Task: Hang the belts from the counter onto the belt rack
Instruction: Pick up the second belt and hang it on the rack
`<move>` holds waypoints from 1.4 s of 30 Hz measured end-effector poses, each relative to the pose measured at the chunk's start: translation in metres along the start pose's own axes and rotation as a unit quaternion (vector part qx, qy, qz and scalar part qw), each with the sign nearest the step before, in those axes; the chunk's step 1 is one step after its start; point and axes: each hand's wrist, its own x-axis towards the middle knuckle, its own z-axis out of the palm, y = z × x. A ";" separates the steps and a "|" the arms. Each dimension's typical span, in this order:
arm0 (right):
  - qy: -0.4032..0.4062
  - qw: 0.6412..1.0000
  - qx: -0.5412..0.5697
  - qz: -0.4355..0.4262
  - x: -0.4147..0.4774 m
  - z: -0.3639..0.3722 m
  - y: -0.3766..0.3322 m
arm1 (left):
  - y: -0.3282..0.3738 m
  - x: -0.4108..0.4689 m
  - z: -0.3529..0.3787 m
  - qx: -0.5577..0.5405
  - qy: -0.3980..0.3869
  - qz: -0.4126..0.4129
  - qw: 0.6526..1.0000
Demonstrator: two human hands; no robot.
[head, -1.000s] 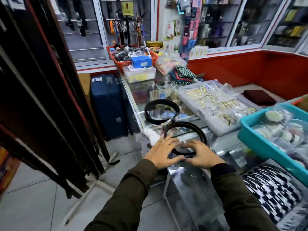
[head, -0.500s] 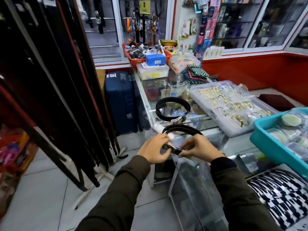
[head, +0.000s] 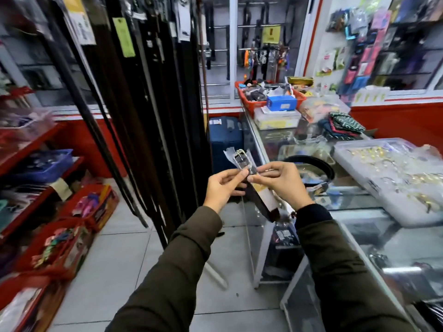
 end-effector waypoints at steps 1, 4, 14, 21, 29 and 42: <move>0.001 1.000 0.006 -0.003 0.002 0.006 -0.002 | 0.004 0.000 -0.005 -0.001 0.008 0.007 1.000; -0.026 0.999 0.026 -0.006 0.012 0.020 -0.011 | 0.020 0.001 -0.020 0.002 0.042 0.027 0.999; -0.091 0.979 0.170 -0.072 0.066 0.054 -0.063 | 0.098 0.028 -0.029 -0.052 0.123 0.123 0.983; -0.084 0.960 0.216 -0.159 0.134 0.062 -0.135 | 0.179 0.069 -0.037 -0.074 0.105 0.198 0.972; -0.093 0.931 0.285 -0.210 0.189 0.058 -0.209 | 0.263 0.108 -0.016 -0.067 0.148 0.263 0.951; -0.041 0.916 0.296 -0.267 0.235 0.035 -0.269 | 0.337 0.153 0.005 -0.047 0.128 0.294 0.946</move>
